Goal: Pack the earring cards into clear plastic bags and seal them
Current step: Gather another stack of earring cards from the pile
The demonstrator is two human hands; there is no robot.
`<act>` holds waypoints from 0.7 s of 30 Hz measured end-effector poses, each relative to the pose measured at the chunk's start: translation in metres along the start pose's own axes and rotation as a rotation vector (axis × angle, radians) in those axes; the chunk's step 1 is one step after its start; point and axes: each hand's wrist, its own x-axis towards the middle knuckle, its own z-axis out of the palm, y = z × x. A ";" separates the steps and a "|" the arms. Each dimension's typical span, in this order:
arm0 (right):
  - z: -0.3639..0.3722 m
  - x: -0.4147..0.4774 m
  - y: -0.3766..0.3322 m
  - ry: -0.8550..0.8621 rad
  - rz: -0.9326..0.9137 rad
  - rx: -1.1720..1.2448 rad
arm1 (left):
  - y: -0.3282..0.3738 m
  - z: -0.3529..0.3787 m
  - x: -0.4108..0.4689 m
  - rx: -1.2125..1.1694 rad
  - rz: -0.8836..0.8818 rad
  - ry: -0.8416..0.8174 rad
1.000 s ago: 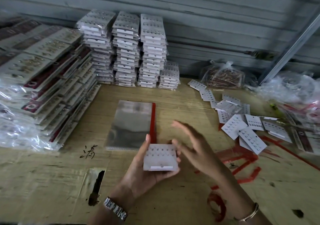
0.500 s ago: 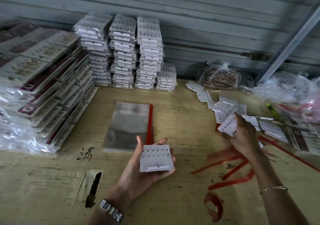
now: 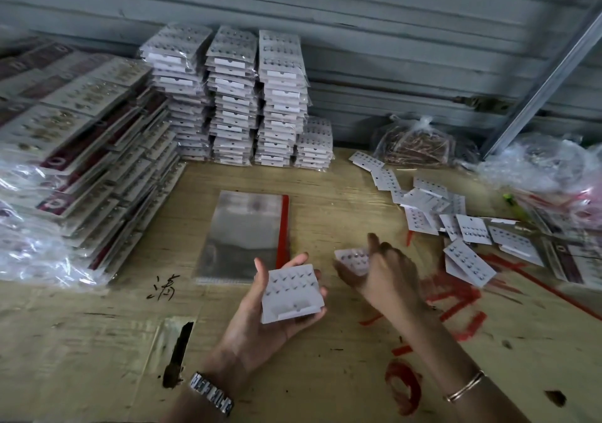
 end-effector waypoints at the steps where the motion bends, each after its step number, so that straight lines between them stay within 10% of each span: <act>1: 0.002 -0.001 -0.005 -0.008 -0.004 -0.040 | 0.000 0.000 0.000 -0.003 0.004 0.005; 15: -0.012 0.015 0.051 -0.378 -0.355 0.353 | 0.004 -0.007 -0.002 -0.034 0.026 0.064; 21: -0.004 0.009 0.042 -0.267 -0.289 0.388 | 0.003 -0.007 -0.002 -0.045 0.038 0.060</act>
